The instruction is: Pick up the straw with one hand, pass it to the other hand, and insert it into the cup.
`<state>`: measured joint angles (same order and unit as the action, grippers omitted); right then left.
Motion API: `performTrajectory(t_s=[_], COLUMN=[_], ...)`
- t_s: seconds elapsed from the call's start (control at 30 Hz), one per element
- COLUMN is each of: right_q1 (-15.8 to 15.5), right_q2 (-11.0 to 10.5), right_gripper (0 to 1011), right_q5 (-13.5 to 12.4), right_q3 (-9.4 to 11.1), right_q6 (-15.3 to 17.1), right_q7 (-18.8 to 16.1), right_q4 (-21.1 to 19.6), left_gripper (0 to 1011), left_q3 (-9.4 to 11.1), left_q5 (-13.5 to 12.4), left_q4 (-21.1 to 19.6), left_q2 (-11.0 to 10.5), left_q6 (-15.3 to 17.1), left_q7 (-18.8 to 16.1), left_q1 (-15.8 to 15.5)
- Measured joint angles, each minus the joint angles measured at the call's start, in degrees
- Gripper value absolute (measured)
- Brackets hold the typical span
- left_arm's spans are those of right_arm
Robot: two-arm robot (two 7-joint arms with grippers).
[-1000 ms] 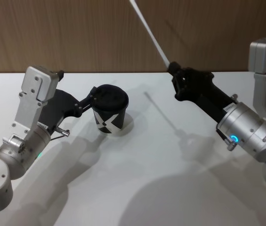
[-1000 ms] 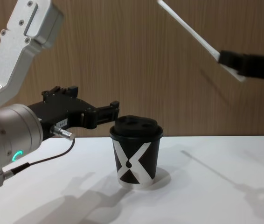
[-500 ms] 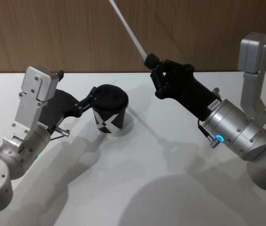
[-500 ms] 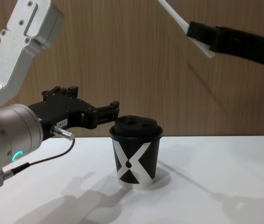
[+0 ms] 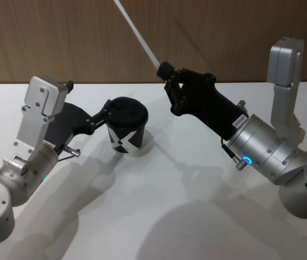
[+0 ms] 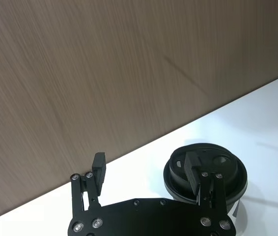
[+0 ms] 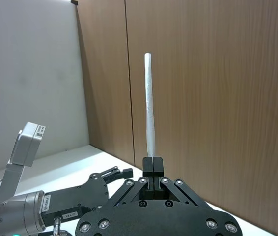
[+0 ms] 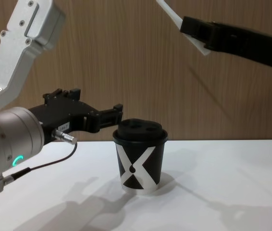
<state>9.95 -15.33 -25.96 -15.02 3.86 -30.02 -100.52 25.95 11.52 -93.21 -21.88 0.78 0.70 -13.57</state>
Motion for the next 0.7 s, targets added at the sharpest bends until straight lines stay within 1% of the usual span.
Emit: performTrajectory(t_s=[0.13, 0.33, 0.43, 0.57, 0.7], right_q1=[0.0, 0.1, 0.1, 0.1, 0.1], right_q2=[0.0, -0.1, -0.1, -0.1, -0.1], right_gripper=[5, 5, 5, 5, 5], right_q5=[0.0, 0.0, 0.0, 0.0, 0.0], right_q3=[-0.2, -0.4, -0.5, -0.6, -0.6], right_q6=[-0.1, -0.3, -0.3, -0.4, -0.4], right_q7=[-0.1, -0.2, -0.2, -0.2, -0.2], right_q4=[0.0, 0.0, 0.0, 0.0, 0.0], left_gripper=[1002, 1003, 1003, 1003, 1003], left_q3=[-0.2, -1.2, -2.0, -2.8, -4.3], left_q5=[0.4, 2.7, 5.0, 6.9, 10.3], left_q4=[-0.2, -1.3, -2.7, -3.8, -5.6], left_q2=[0.0, -0.1, -0.2, -0.2, -0.1], left_q6=[-0.2, -1.3, -1.9, -2.1, -2.4], left_q7=[0.5, 2.9, 4.8, 6.2, 8.3], left_q1=[0.0, 0.0, 0.0, 0.1, 0.4])
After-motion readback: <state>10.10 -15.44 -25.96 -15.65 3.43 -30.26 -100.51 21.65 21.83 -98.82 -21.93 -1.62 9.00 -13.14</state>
